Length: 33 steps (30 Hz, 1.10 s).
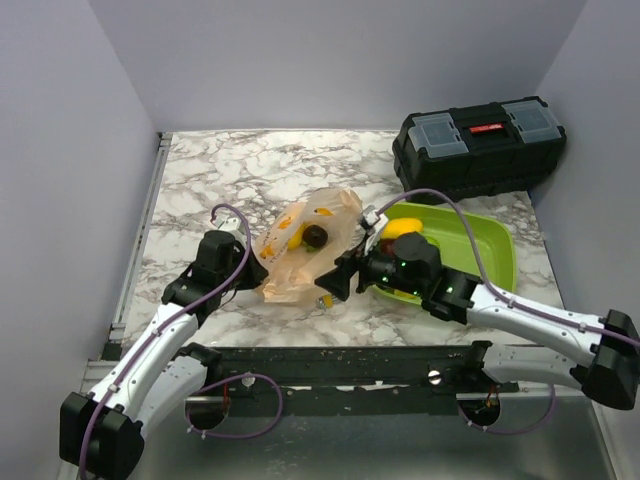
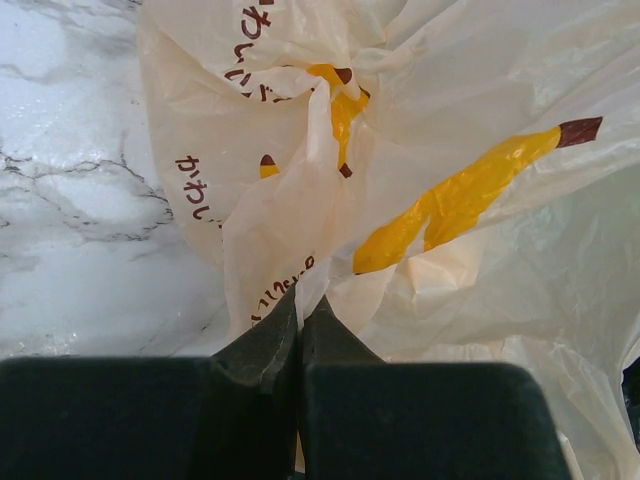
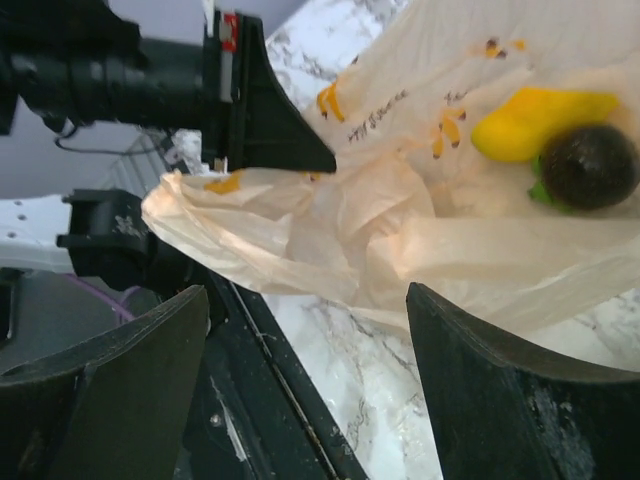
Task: Take the fake fruits out of the plastic bag
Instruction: Take out the fake fruit from the plastic bag.
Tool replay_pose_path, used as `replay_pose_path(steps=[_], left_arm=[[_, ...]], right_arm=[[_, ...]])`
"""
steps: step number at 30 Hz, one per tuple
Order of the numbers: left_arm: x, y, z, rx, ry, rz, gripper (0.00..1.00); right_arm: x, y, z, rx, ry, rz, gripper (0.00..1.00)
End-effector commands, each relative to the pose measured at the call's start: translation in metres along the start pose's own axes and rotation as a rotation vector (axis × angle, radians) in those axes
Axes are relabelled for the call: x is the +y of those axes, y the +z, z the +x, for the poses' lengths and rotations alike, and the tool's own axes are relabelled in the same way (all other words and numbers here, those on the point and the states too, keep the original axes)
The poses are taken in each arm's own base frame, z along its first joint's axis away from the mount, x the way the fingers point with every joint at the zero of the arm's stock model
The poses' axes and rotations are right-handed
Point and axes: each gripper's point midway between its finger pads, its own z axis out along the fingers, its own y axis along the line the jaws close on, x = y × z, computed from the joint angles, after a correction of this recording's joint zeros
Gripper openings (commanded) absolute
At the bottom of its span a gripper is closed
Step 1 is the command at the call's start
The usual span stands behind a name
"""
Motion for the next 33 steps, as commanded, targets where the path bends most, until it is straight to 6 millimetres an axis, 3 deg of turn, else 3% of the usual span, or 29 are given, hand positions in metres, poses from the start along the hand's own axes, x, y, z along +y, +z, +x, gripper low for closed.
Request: replay_pose_path(steps=[1, 5, 9, 12, 16, 19, 24, 30, 33], left_arm=[[0.000, -0.004, -0.011, -0.024, 0.016, -0.016, 0.00], [-0.001, -0.003, -0.009, -0.019, 0.012, -0.007, 0.00], [-0.004, -0.003, -0.007, -0.008, 0.002, 0.008, 0.00], [-0.006, -0.003, -0.006, -0.003, 0.001, 0.019, 0.00], [-0.009, -0.004, -0.005, 0.003, 0.000, 0.032, 0.00], [-0.009, -0.004, -0.003, 0.012, -0.002, 0.036, 0.00], [-0.005, -0.004, -0.003, 0.003, 0.007, 0.017, 0.00], [0.001, -0.005, -0.006, -0.004, 0.023, -0.018, 0.00], [0.003, -0.006, -0.008, -0.015, 0.023, -0.028, 0.00]], right_arm=[[-0.005, 0.023, 0.021, 0.007, -0.084, 0.096, 0.82], [-0.025, 0.049, 0.028, 0.004, -0.112, 0.221, 0.74], [-0.047, 0.071, 0.016, -0.062, -0.148, 0.343, 0.66], [-0.072, 0.082, 0.012, -0.080, -0.175, 0.483, 0.59], [-0.089, 0.091, 0.007, -0.092, -0.195, 0.580, 0.57], [-0.079, 0.096, 0.000, -0.094, -0.190, 0.525, 0.55], [-0.037, 0.089, -0.007, -0.093, -0.202, 0.300, 0.66], [-0.061, 0.066, 0.004, -0.073, -0.189, 0.422, 0.66], [-0.079, 0.064, 0.016, -0.069, -0.202, 0.481, 0.63]])
